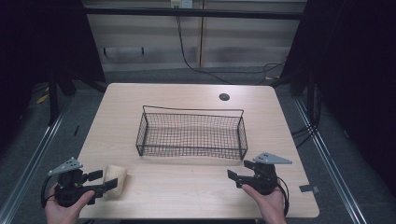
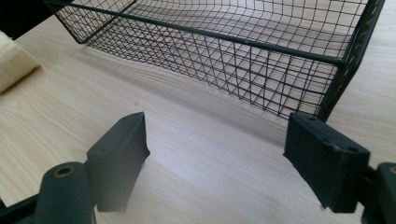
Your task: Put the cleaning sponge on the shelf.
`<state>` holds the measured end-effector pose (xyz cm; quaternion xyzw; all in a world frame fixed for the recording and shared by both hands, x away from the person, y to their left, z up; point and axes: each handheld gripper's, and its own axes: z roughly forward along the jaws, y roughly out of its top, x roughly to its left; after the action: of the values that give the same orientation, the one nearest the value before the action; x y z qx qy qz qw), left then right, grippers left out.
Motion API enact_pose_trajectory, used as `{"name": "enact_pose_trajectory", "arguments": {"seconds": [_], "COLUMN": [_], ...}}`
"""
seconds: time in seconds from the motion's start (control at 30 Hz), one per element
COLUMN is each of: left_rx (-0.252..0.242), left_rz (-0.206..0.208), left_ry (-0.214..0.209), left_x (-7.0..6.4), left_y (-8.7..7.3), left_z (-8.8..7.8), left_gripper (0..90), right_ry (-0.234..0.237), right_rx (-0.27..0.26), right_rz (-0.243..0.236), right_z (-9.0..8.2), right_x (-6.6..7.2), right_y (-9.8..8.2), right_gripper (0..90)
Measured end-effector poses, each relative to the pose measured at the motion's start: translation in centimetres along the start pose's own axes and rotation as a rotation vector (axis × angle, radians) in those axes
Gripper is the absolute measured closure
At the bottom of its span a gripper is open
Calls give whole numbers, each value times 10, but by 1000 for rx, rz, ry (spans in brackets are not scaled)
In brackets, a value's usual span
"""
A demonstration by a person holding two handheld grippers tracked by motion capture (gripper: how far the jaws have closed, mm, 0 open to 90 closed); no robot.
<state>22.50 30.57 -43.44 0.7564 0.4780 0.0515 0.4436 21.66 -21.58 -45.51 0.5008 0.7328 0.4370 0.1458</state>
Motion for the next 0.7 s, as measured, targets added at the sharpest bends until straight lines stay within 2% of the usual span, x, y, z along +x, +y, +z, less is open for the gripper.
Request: {"name": "enact_pose_trajectory", "arguments": {"seconds": [0.2, 0.37, 0.5, 0.63, 0.7], "left_rx": [20, 47, 85, 101, 114], "left_rz": [14, -1, 1, 5, -9], "left_ry": [1, 4, -11, 9, 19], "left_x": [-2, -3, -5, -8, -8], "left_y": [0, 0, 0, 2, 2], "left_z": [1, 2, 4, 4, 3], "left_gripper": [206, 207, 269, 271, 275], "right_ry": [12, 25, 7, 14, 19], "right_rx": [11, 19, 28, 29, 33], "right_rz": [-13, -15, -18, -22, -18], "right_z": [0, 1, 1, 1, 2], "right_x": [4, 6, 9, 10, 10], "right_y": [1, 1, 0, 0, 0], "right_gripper": [213, 213, 211, 206, 206]}}
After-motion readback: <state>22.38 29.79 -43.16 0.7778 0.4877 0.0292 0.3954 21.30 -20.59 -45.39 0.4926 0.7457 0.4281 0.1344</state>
